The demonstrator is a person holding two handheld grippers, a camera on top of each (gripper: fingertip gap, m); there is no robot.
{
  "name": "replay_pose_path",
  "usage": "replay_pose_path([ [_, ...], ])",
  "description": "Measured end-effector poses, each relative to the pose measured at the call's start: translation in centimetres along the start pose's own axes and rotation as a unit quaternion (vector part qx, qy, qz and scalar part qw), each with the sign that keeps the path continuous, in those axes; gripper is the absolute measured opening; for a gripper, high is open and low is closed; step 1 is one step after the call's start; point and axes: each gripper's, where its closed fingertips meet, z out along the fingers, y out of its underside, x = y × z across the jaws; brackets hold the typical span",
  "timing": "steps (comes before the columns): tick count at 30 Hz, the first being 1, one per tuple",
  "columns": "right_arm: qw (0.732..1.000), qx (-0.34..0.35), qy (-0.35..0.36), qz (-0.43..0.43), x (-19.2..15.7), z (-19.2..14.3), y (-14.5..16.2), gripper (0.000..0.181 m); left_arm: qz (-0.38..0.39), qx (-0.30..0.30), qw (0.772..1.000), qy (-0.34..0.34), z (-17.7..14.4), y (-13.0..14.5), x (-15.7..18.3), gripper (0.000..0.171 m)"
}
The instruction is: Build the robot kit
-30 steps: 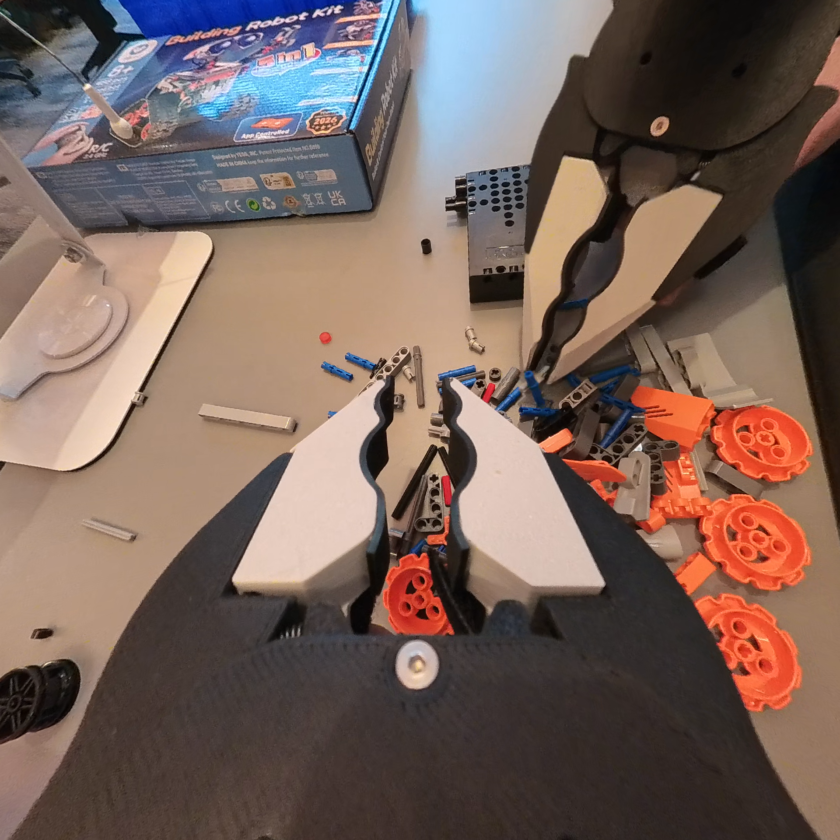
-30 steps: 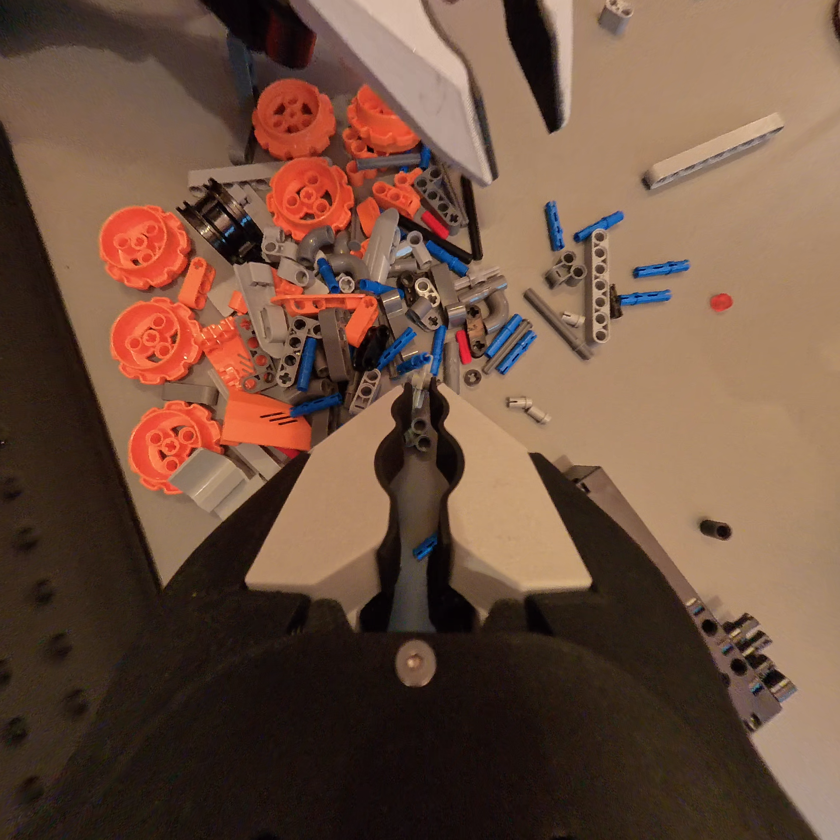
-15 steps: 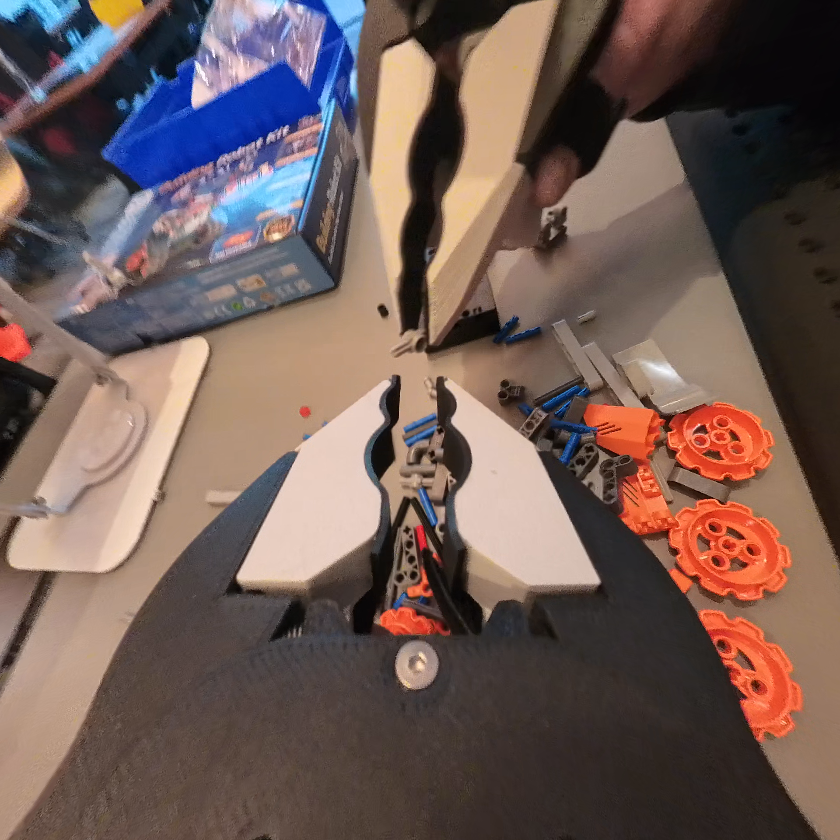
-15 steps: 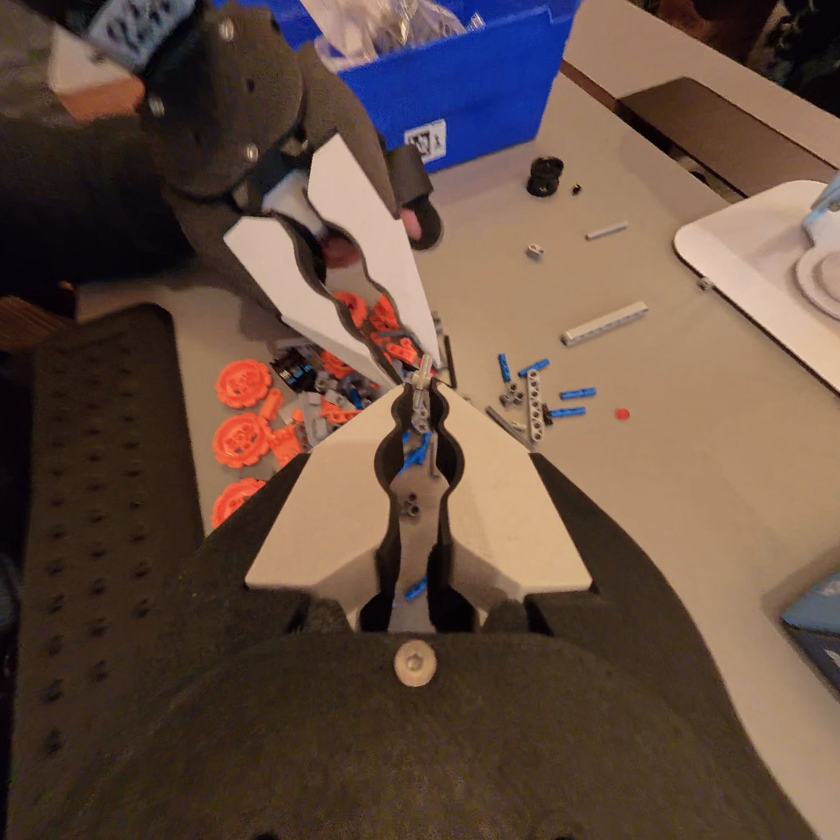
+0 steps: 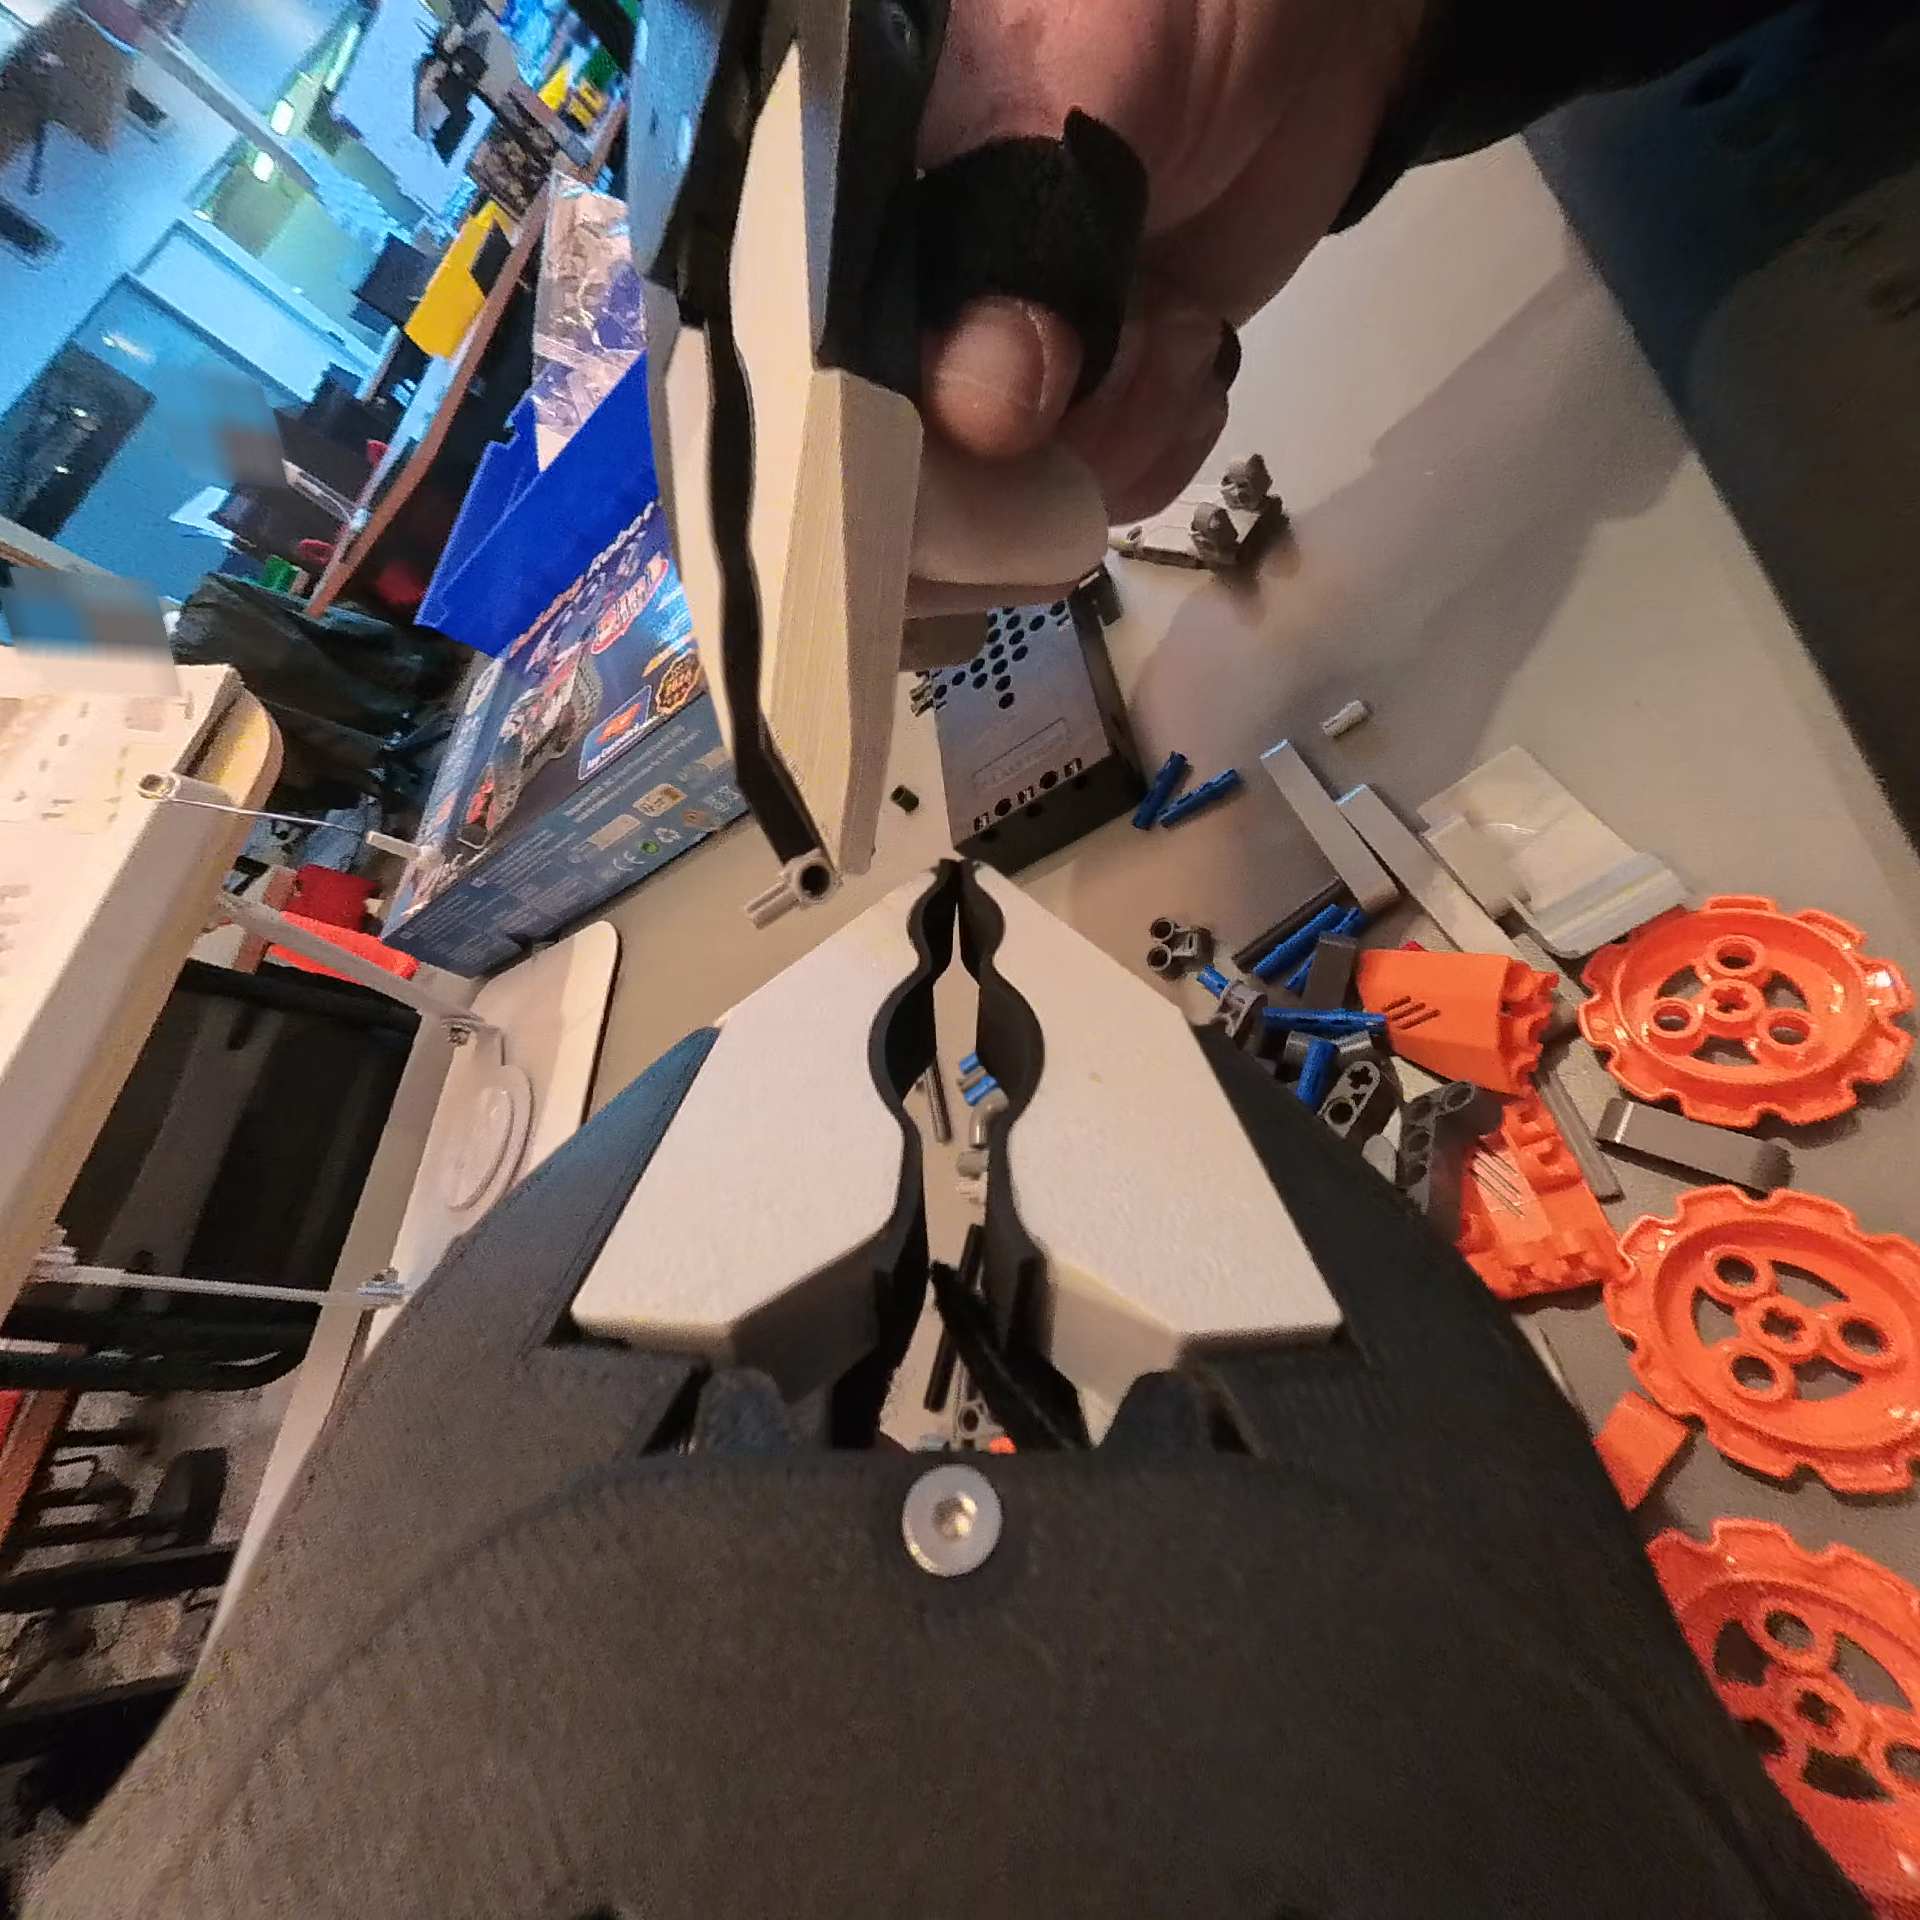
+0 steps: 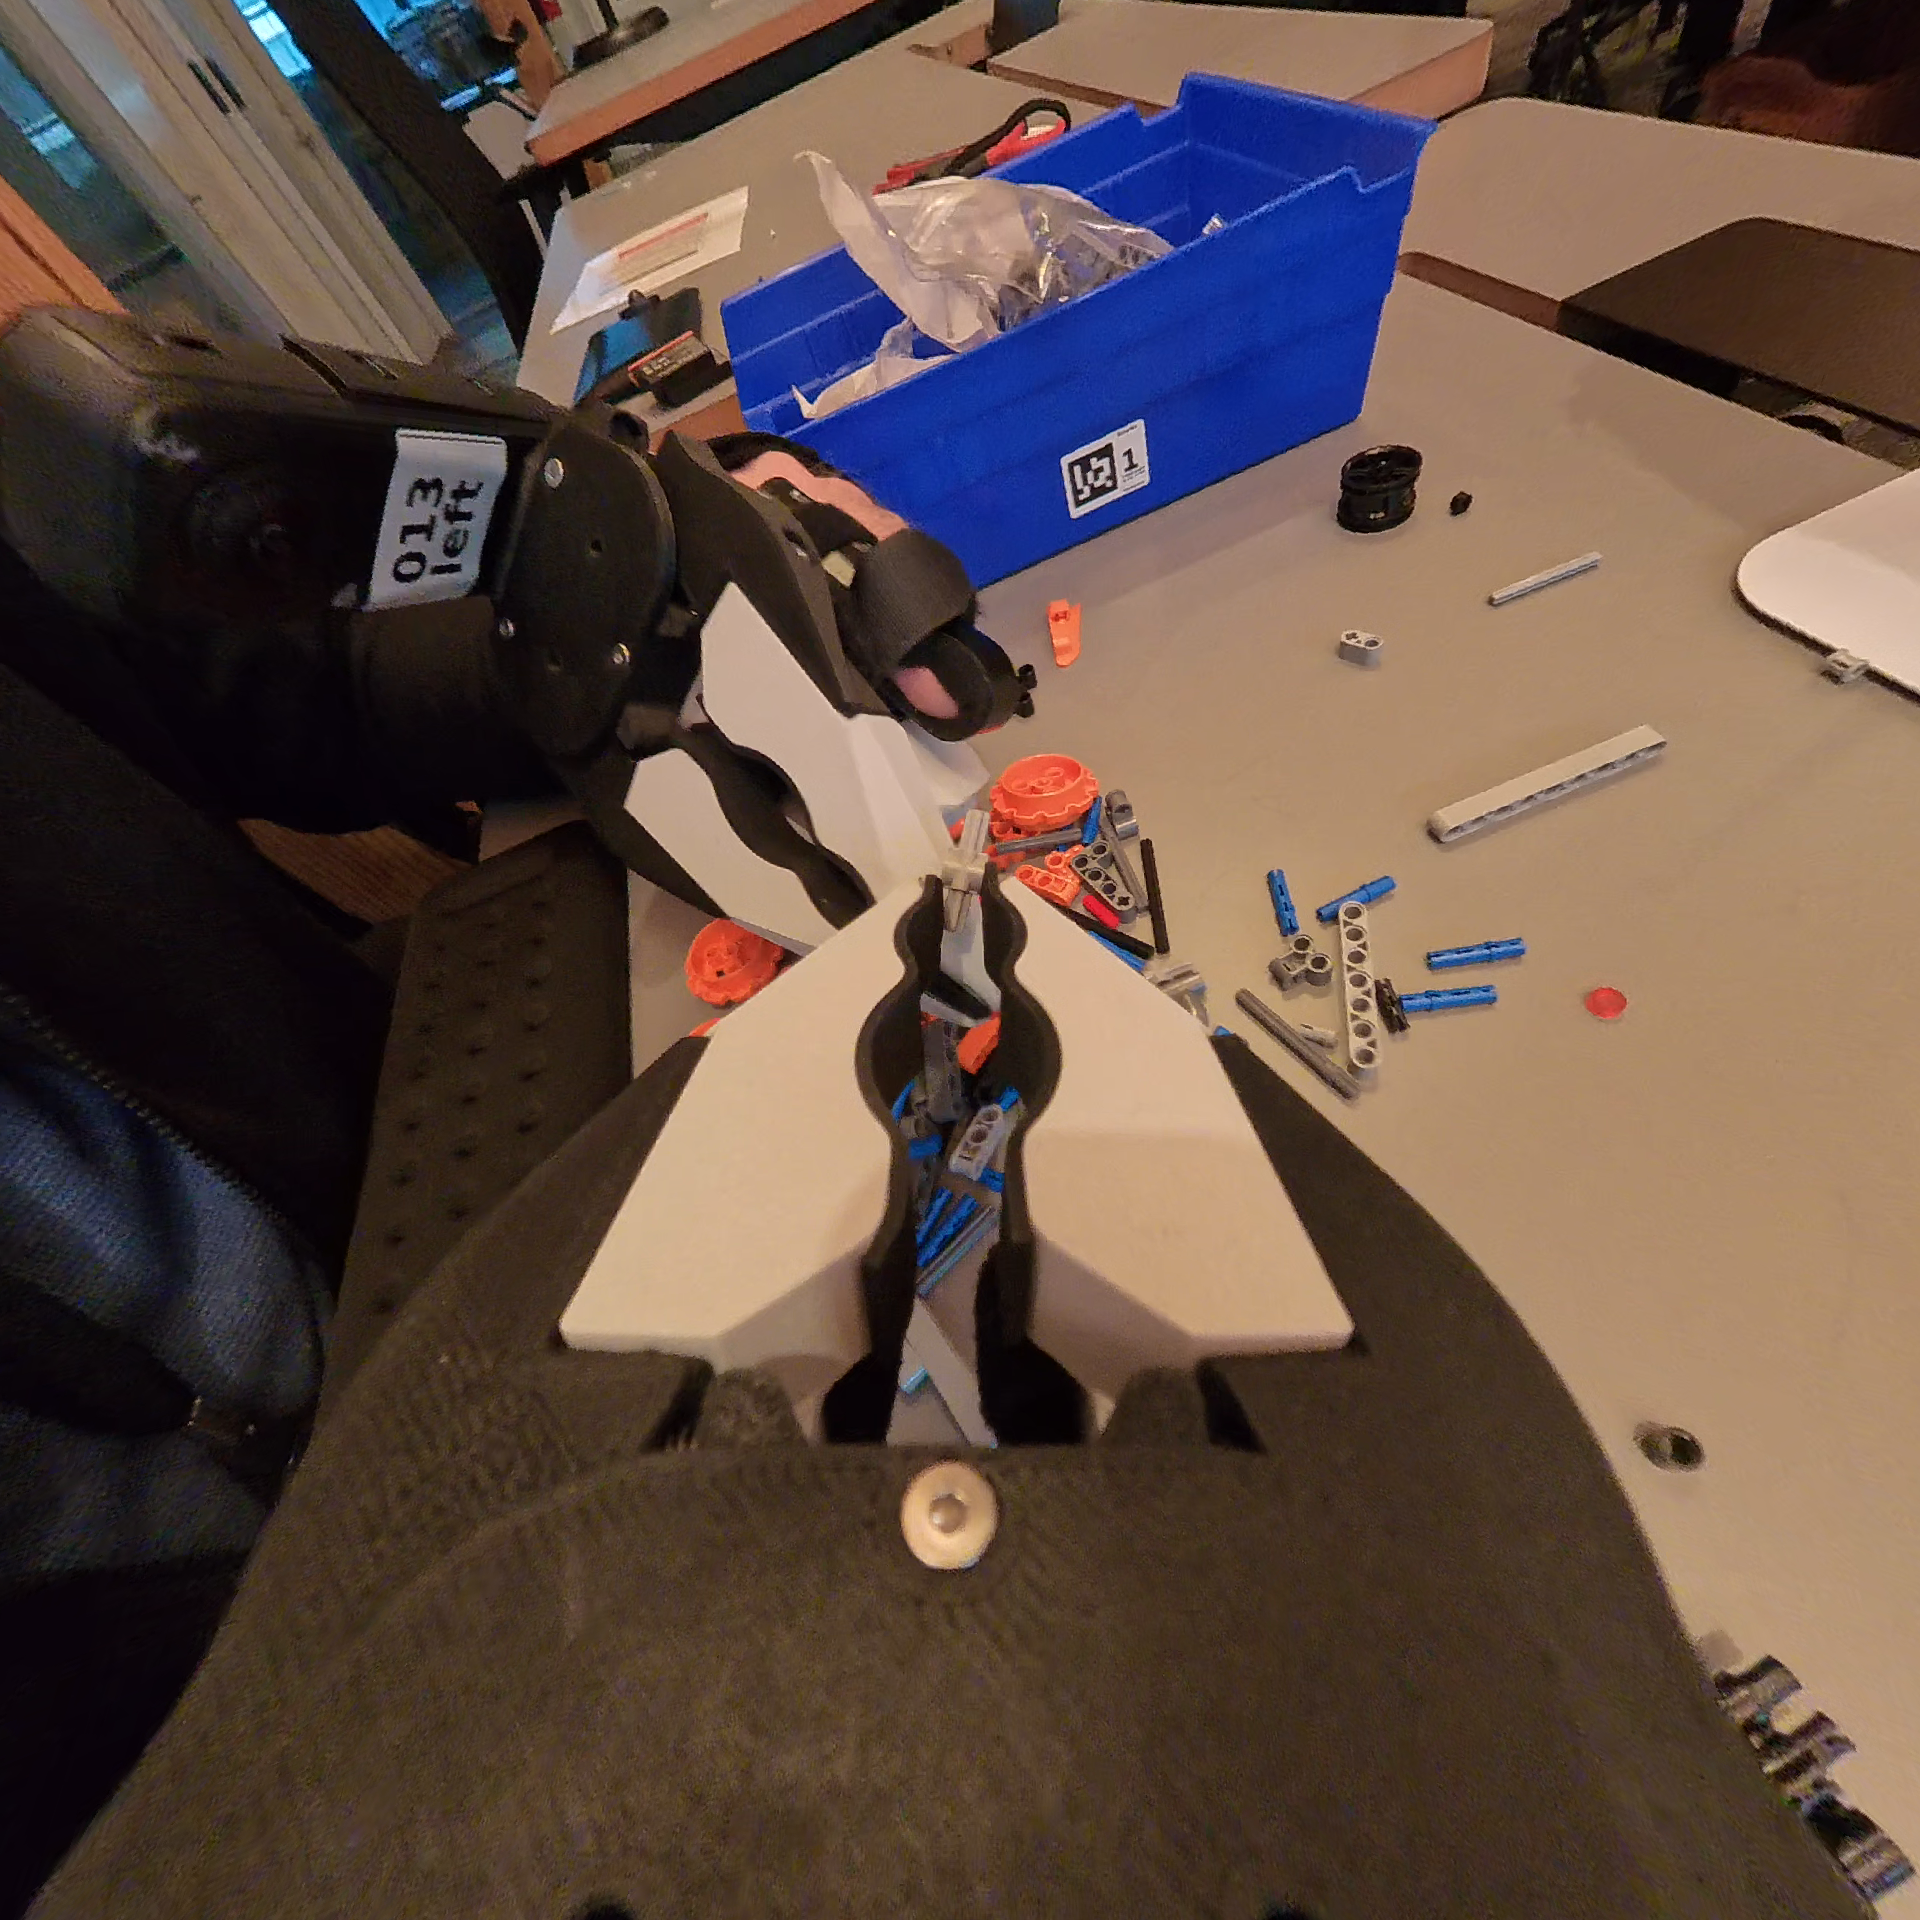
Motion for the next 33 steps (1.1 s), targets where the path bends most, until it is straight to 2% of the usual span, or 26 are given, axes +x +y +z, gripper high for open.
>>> replay_pose_path([
  [5,1.000,0.013,-0.012,0.020,0.3,-0.3,0.0,0.005,-0.028,0.022,0.999,-0.020,-0.3,-0.5,-1.0,0.000],
  [8,0.999,0.023,-0.011,0.023,0.5,-0.8,-0.2,0.005,-0.014,0.014,0.999,-0.042,-0.5,-0.4,-1.7,0.013],
  [13,0.999,0.034,-0.016,0.035,0.9,-1.1,0.0,0.005,-0.015,0.010,0.998,-0.058,-0.8,0.0,-2.5,0.023],
  [16,0.999,0.030,-0.022,0.037,0.7,-0.8,0.2,0.005,-0.028,0.027,0.998,-0.056,-1.0,-0.6,-2.5,0.028],
  [21,0.999,0.018,-0.032,0.034,0.0,0.2,0.7,0.005,0.008,0.013,0.998,-0.065,-0.6,-0.6,-2.0,0.020],
  [33,0.996,0.071,-0.033,0.051,0.2,-0.2,-0.9,0.005,-0.027,0.034,0.995,-0.092,-1.0,-1.2,-3.1,0.011],
])
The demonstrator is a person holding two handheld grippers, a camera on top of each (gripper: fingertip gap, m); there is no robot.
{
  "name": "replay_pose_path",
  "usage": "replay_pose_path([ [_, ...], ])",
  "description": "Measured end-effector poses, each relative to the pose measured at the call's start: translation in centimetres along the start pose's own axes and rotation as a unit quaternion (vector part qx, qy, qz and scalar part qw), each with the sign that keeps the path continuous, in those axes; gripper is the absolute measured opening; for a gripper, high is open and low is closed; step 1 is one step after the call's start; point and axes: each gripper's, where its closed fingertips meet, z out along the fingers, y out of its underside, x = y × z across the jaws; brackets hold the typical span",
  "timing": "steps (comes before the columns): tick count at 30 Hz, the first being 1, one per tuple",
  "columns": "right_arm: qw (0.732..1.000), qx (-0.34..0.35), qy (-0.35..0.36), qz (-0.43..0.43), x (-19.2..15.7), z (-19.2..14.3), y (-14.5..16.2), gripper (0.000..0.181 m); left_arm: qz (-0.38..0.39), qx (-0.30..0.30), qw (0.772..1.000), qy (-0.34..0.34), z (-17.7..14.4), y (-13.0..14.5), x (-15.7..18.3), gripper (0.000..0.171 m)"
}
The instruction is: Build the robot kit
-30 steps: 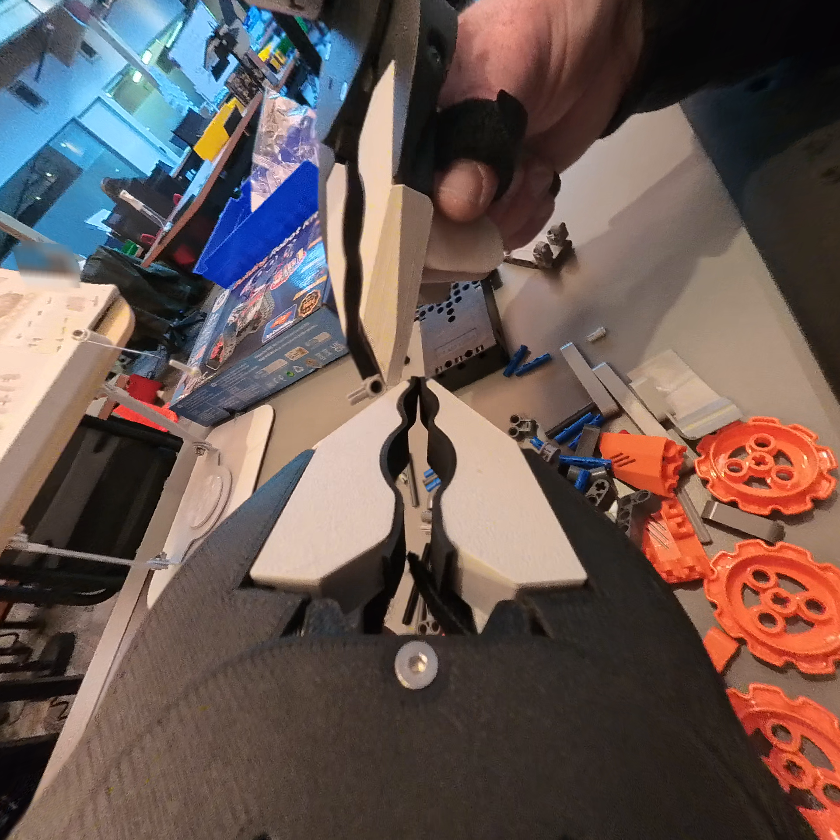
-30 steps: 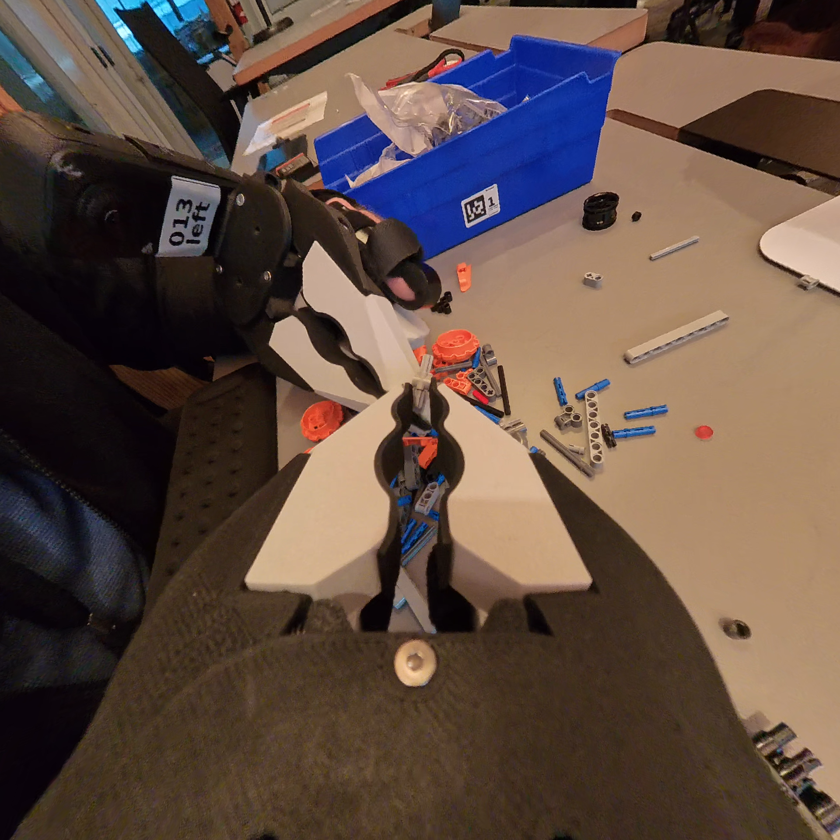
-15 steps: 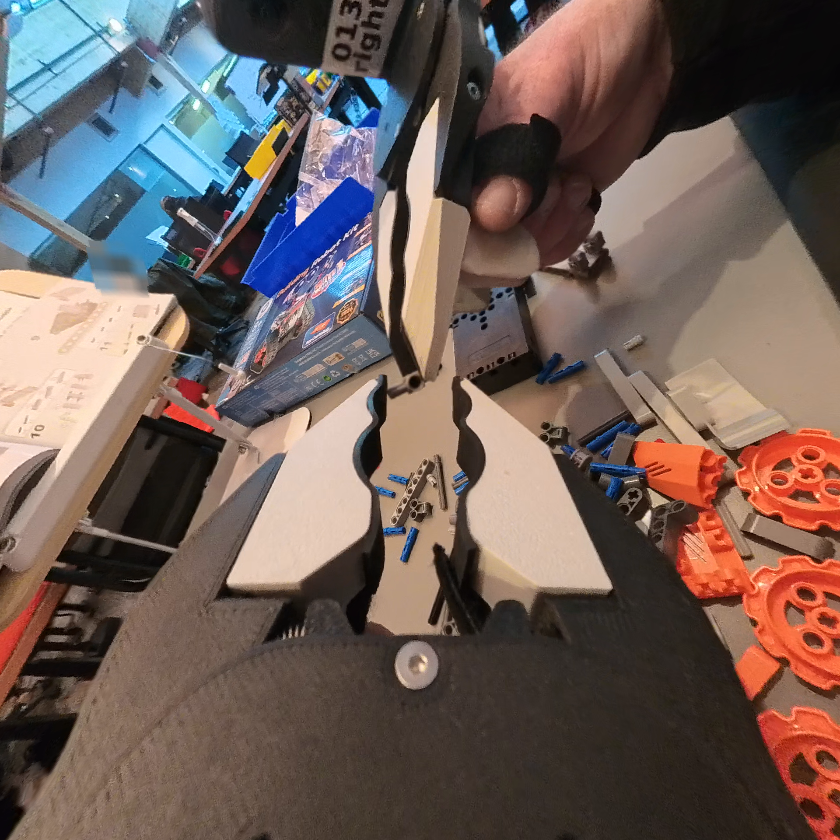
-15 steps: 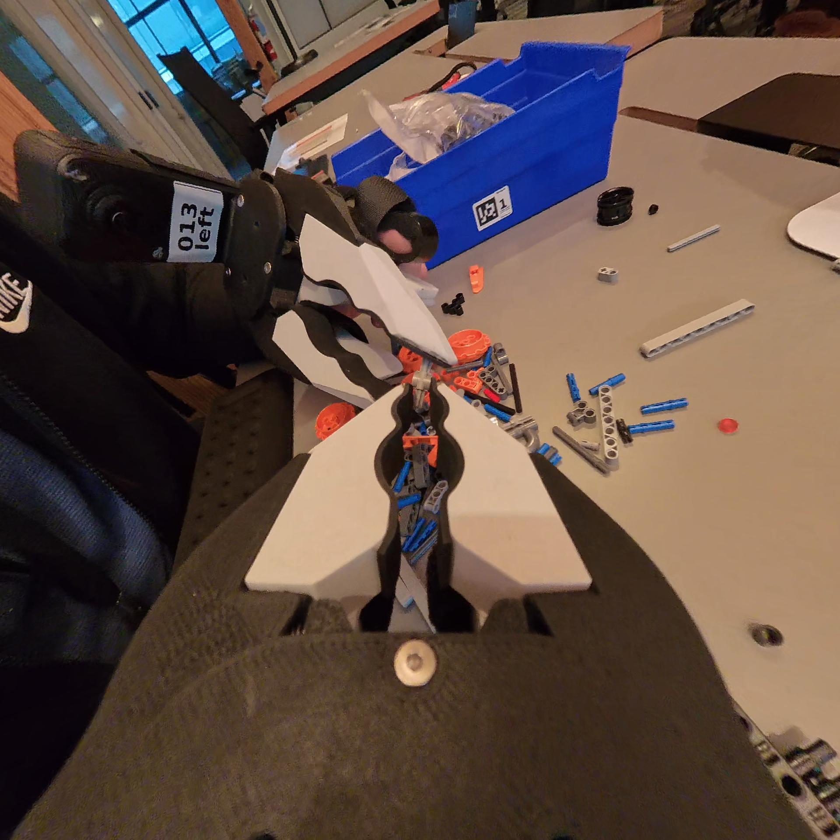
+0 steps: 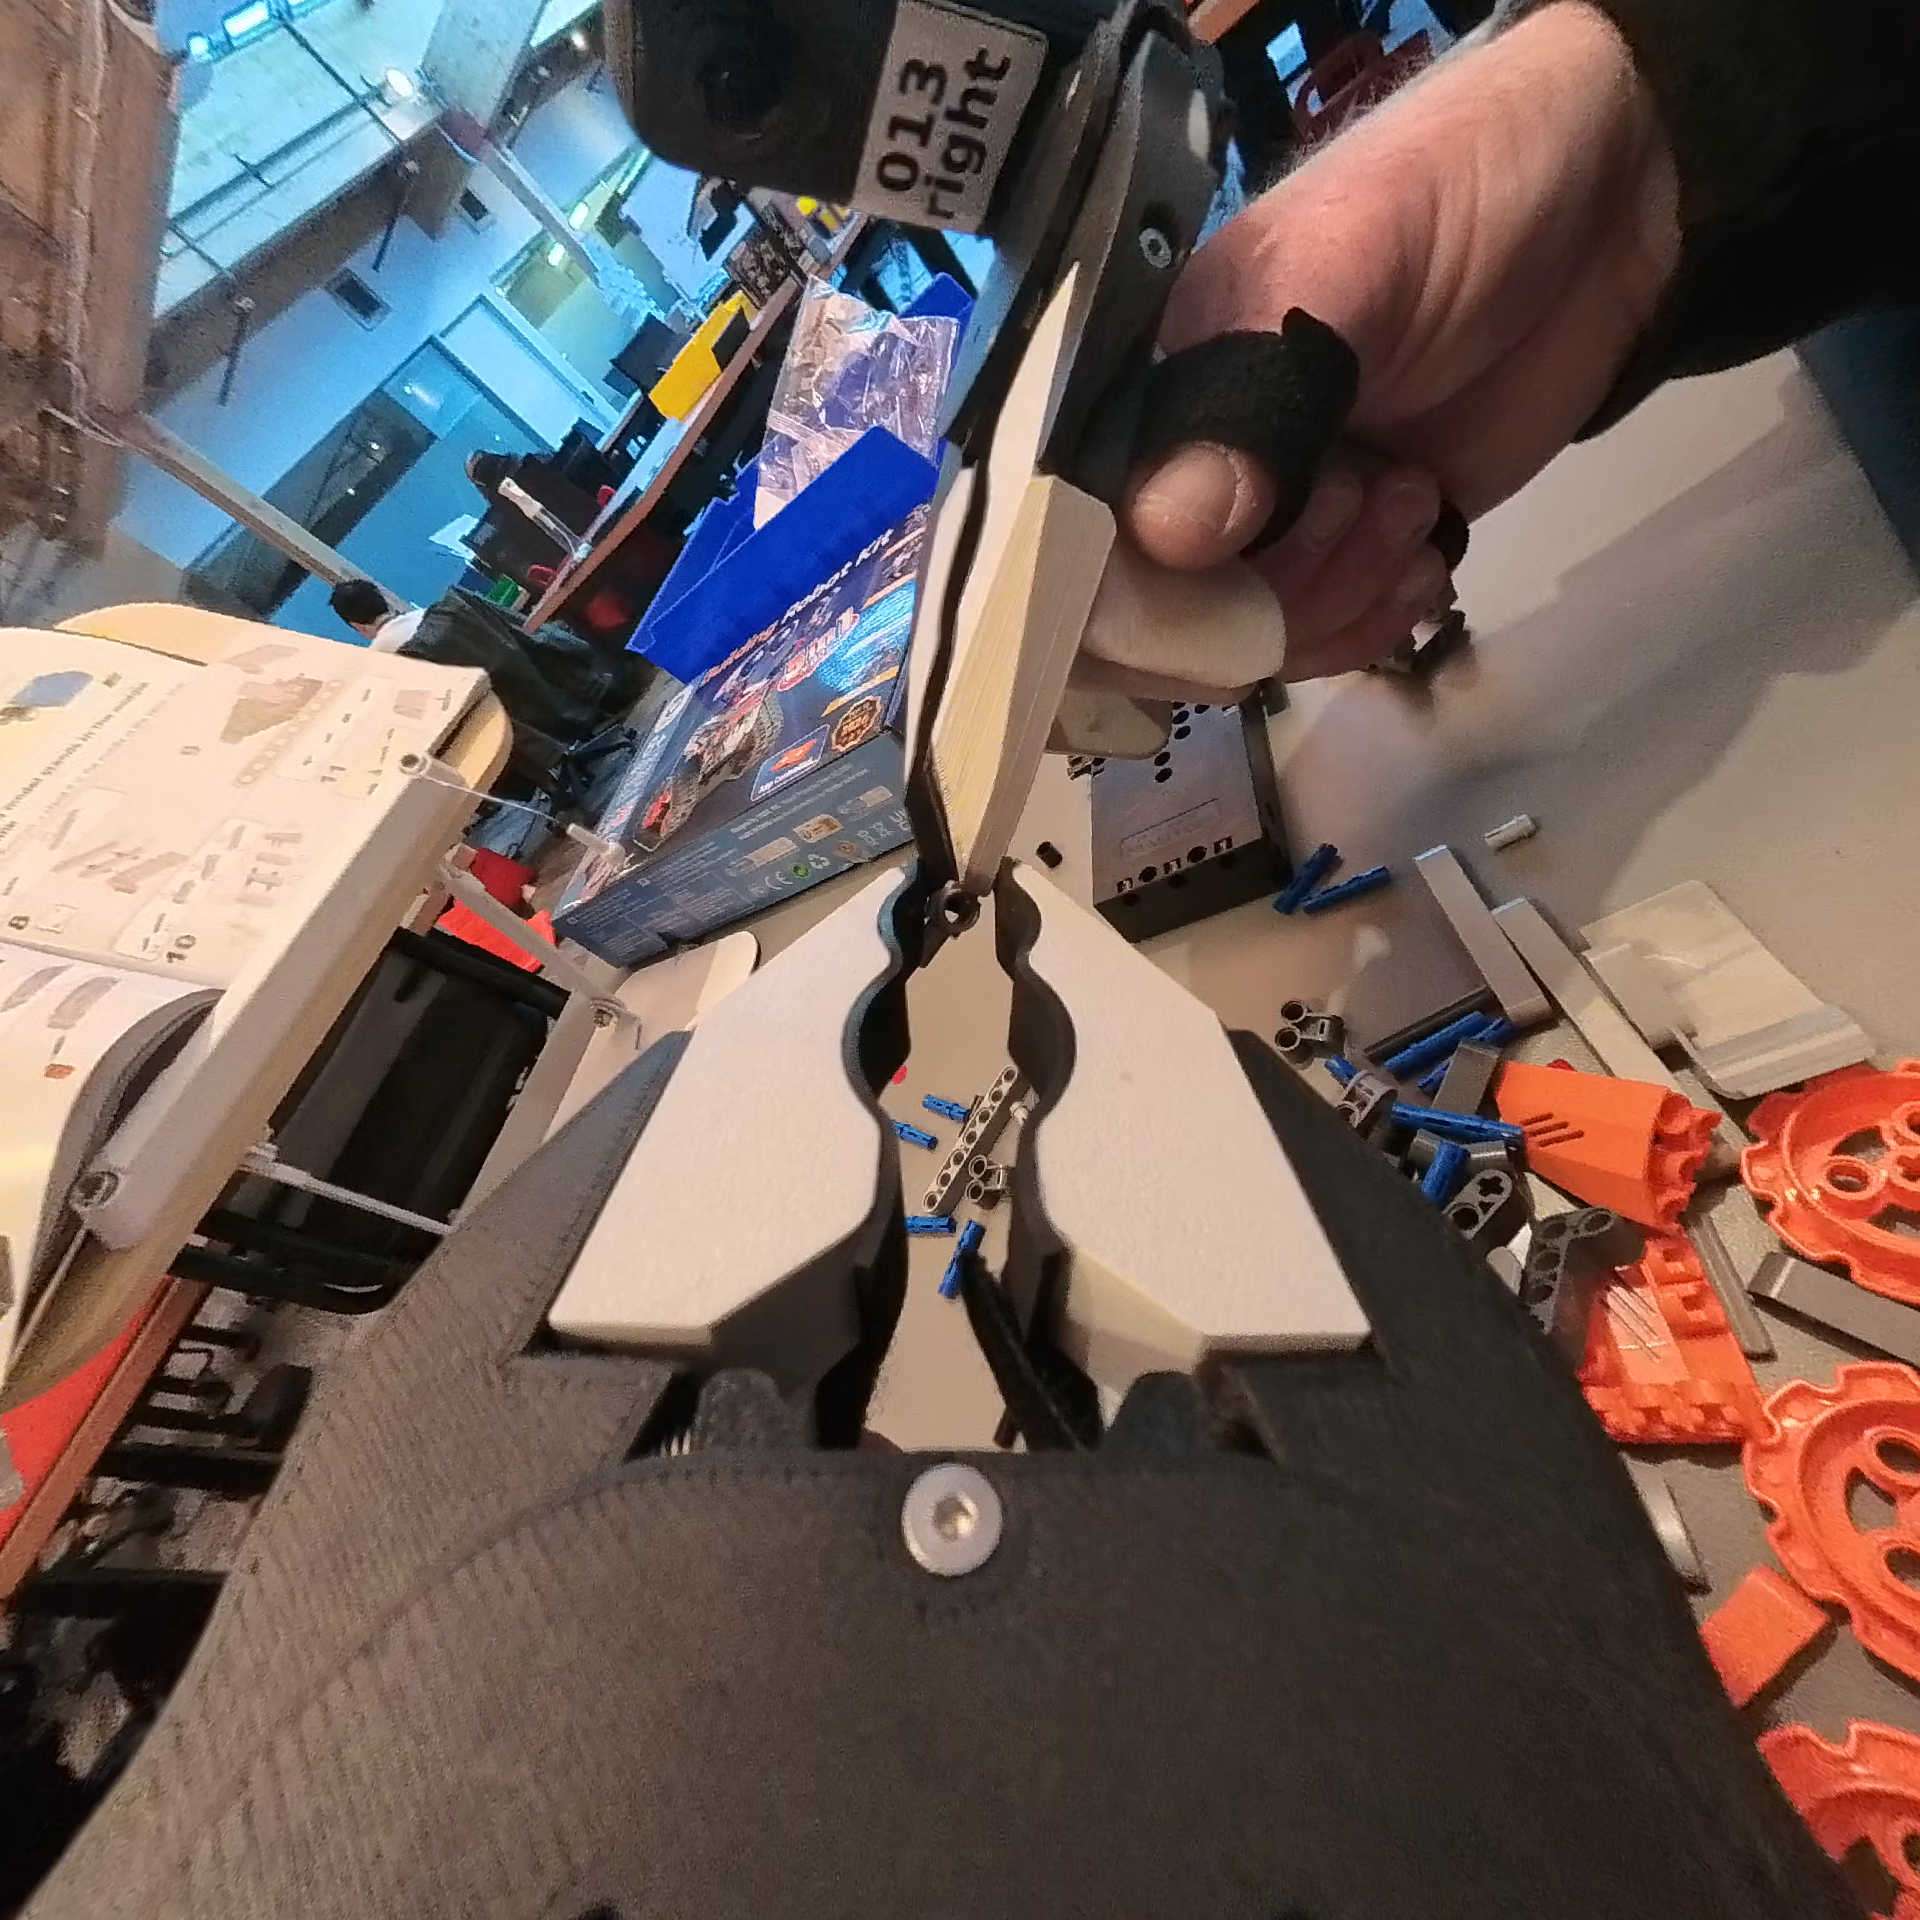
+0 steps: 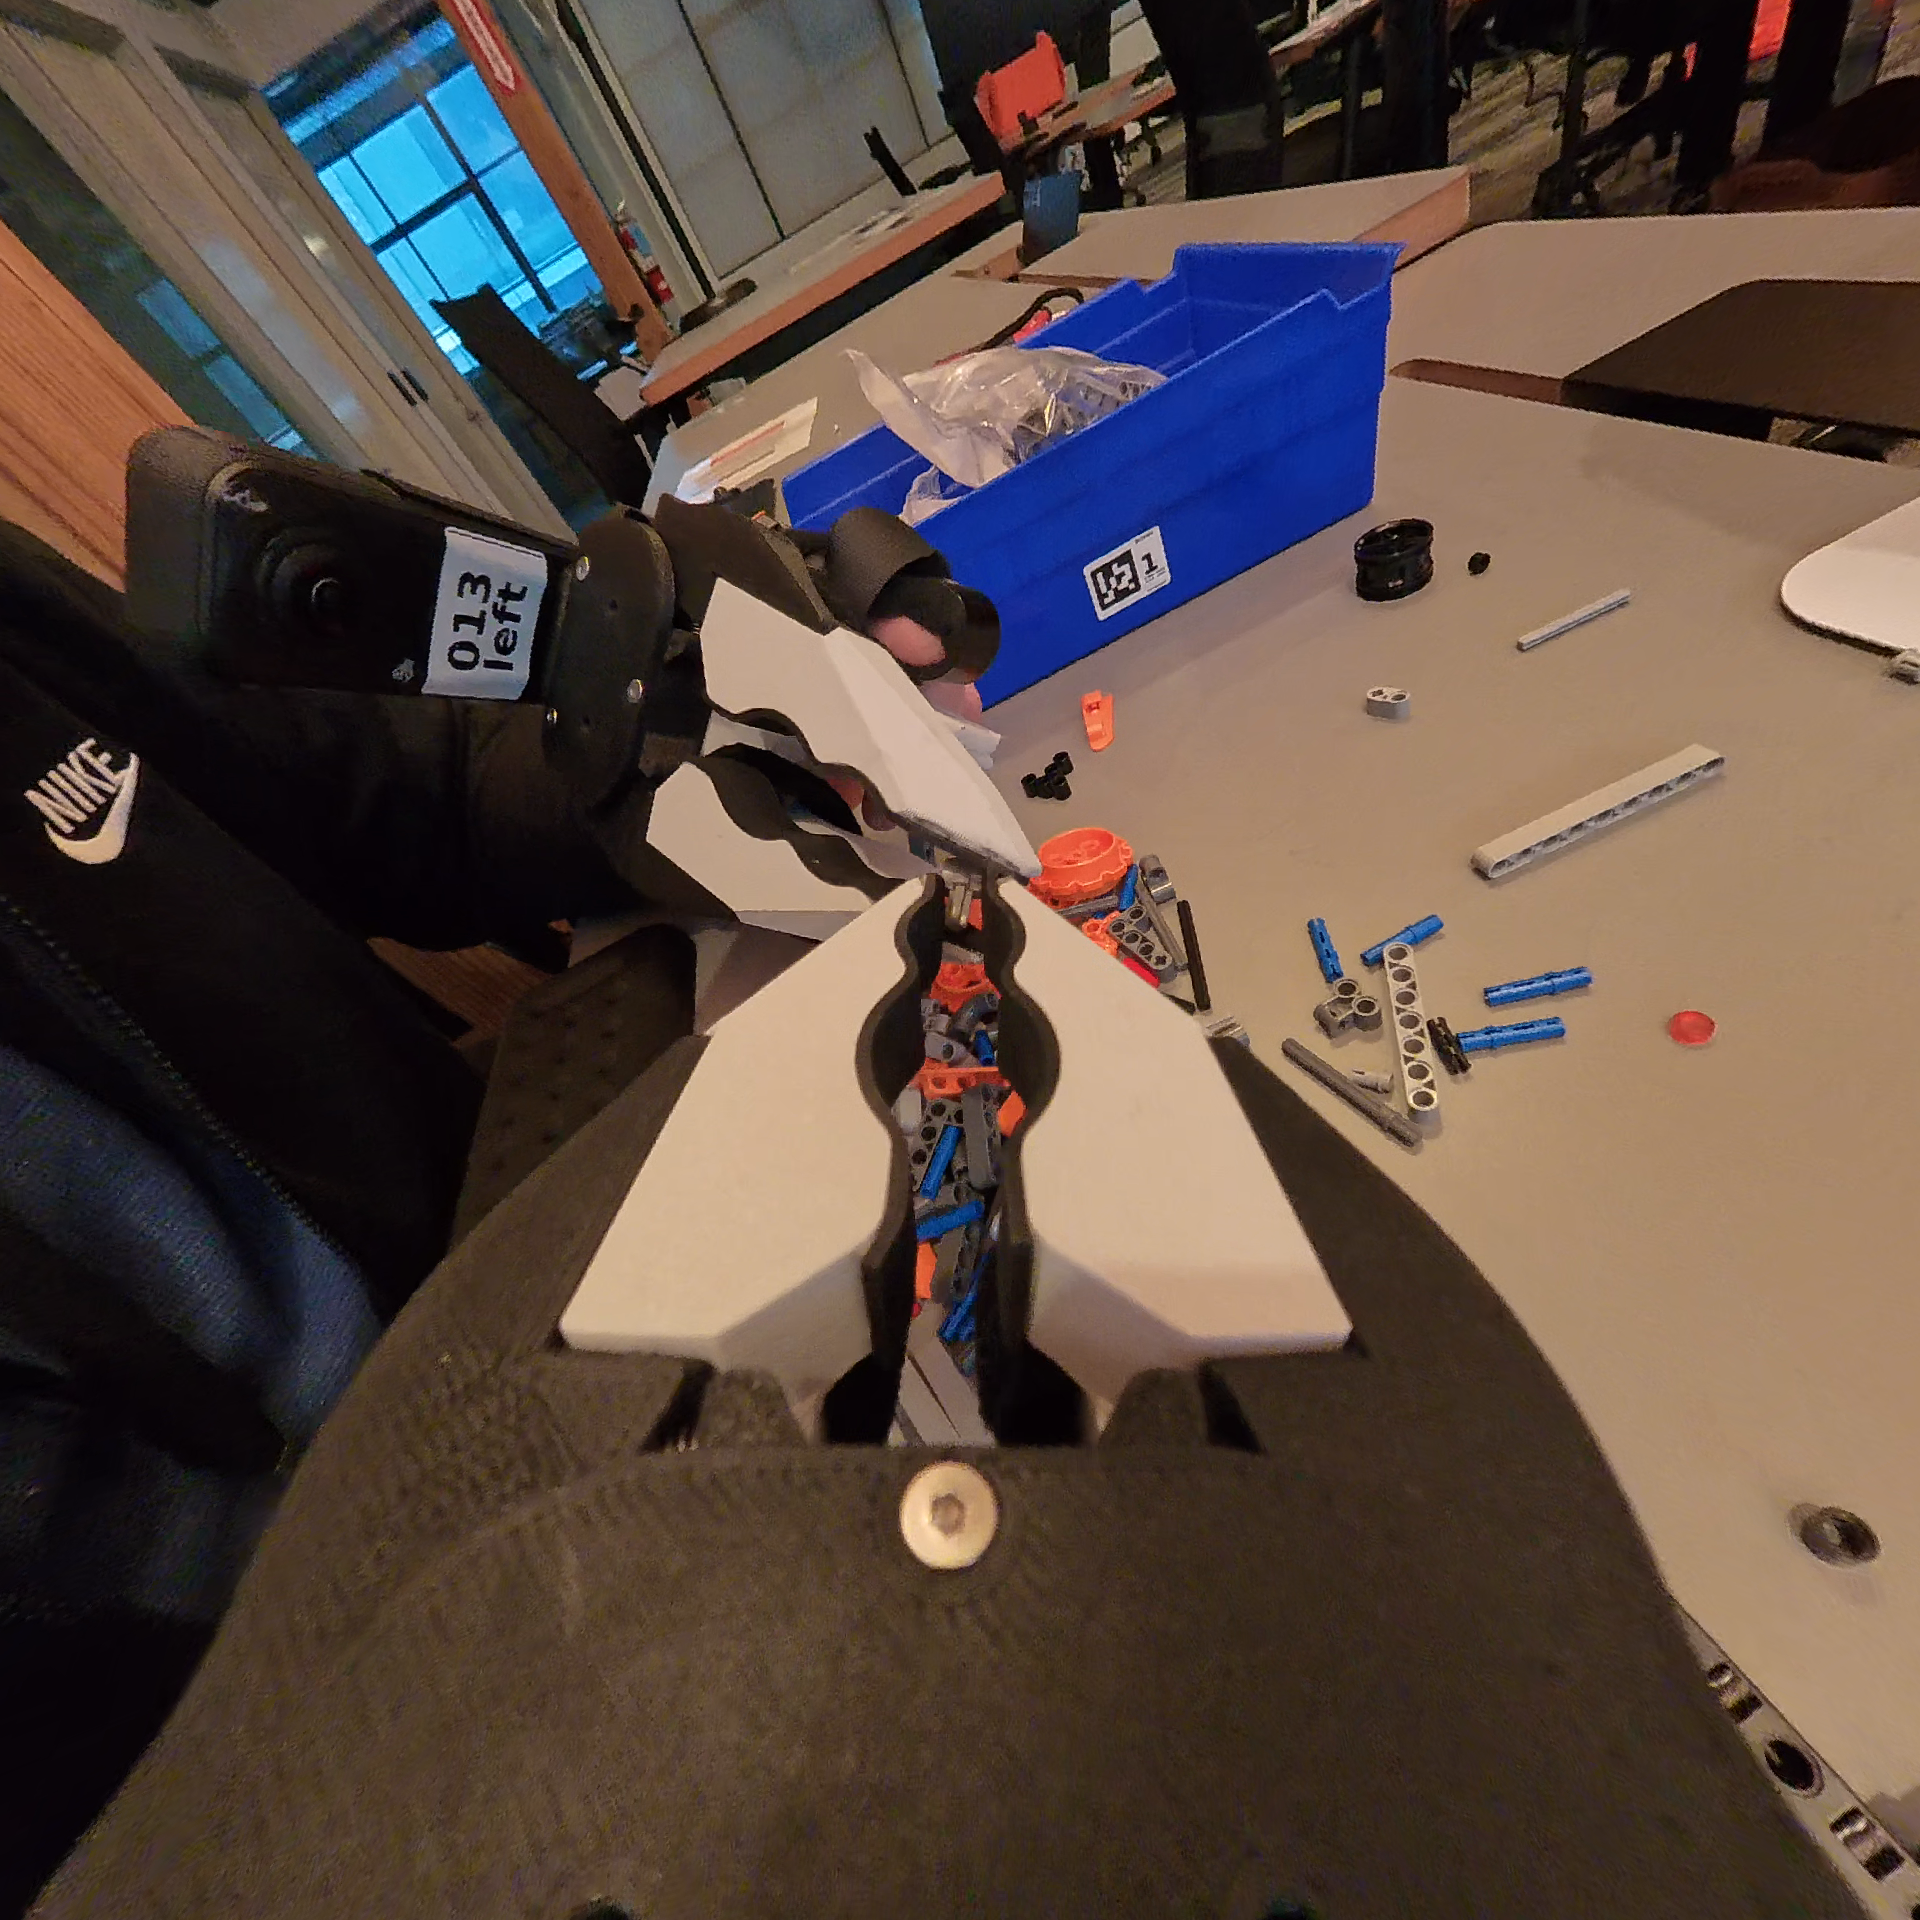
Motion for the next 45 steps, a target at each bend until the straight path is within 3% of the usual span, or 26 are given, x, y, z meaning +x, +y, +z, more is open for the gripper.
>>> replay_pose_path([
  [18,0.998,0.048,-0.016,0.024,0.1,-0.4,-1.0,0.003,-0.050,0.040,0.998,-0.021,0.1,-0.6,-0.8,0.010],
  [27,0.998,0.055,-0.010,0.030,0.7,-1.2,-1.2,0.002,-0.036,0.028,0.999,-0.026,-0.1,-0.2,-1.2,0.010],
  [32,0.998,0.054,-0.017,0.033,0.6,-1.4,-1.2,0.000,0.009,0.005,1.000,-0.027,0.0,0.1,-0.9,0.004],
  [45,0.998,0.054,-0.011,0.009,0.4,-1.5,-1.2,0.002,0.015,0.005,1.000,-0.022,-0.1,-0.1,-0.5,0.002],
])
